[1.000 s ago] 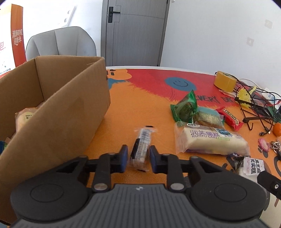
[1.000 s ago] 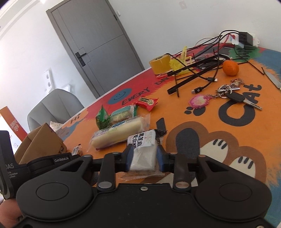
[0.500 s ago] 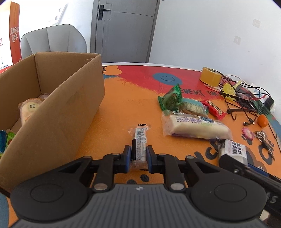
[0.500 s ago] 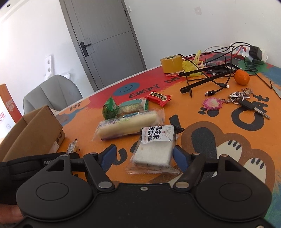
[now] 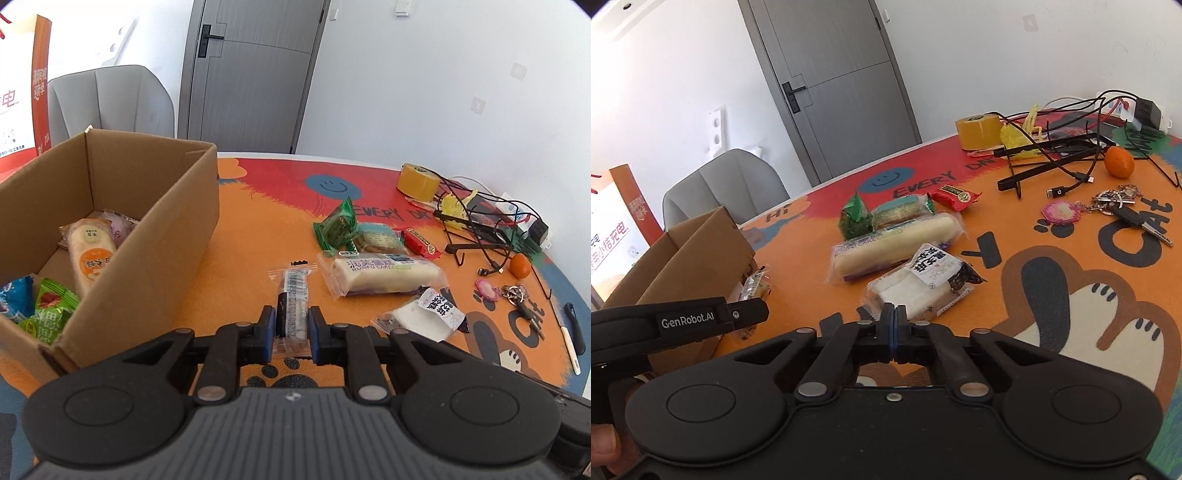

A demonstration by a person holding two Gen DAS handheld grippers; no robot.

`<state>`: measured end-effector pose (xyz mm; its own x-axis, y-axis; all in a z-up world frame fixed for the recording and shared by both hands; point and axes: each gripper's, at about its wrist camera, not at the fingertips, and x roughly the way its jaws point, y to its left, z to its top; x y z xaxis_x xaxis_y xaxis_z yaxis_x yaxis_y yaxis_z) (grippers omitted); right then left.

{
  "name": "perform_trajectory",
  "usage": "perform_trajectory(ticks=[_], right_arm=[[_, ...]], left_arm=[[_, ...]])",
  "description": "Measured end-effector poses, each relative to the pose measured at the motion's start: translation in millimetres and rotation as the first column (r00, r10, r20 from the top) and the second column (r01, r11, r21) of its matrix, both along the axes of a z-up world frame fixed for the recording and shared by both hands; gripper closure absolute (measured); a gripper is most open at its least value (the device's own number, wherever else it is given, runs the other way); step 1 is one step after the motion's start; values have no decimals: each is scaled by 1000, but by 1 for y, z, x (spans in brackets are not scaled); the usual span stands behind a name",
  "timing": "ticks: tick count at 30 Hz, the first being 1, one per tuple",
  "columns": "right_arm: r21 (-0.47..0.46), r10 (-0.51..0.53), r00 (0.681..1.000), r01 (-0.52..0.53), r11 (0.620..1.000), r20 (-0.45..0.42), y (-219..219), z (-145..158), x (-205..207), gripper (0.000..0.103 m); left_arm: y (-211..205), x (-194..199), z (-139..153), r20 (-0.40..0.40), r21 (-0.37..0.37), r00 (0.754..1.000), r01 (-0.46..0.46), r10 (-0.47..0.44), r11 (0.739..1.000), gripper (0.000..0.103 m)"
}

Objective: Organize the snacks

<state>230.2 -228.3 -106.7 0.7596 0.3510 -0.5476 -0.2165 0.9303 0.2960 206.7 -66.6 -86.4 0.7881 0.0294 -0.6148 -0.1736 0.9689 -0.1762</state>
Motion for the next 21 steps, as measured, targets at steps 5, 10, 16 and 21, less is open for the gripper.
perform_trajectory(ticks=[5, 10, 16, 21], right_arm=[[-9, -38, 999, 38, 999, -31, 1, -3, 4, 80], [0, -61, 998, 61, 998, -36, 5, -4, 14, 40], [-3, -66, 997, 66, 998, -49, 18, -7, 34, 33], [-8, -58, 997, 58, 998, -53, 27, -10, 45, 21]], left_arm=[[6, -2, 0, 2, -7, 1000, -10, 10, 1000, 85], [10, 4, -4, -15, -15, 1000, -18, 17, 1000, 85], [11, 13, -9, -27, -23, 999, -26, 25, 999, 85], [14, 20, -11, -35, -26, 999, -42, 41, 999, 85]])
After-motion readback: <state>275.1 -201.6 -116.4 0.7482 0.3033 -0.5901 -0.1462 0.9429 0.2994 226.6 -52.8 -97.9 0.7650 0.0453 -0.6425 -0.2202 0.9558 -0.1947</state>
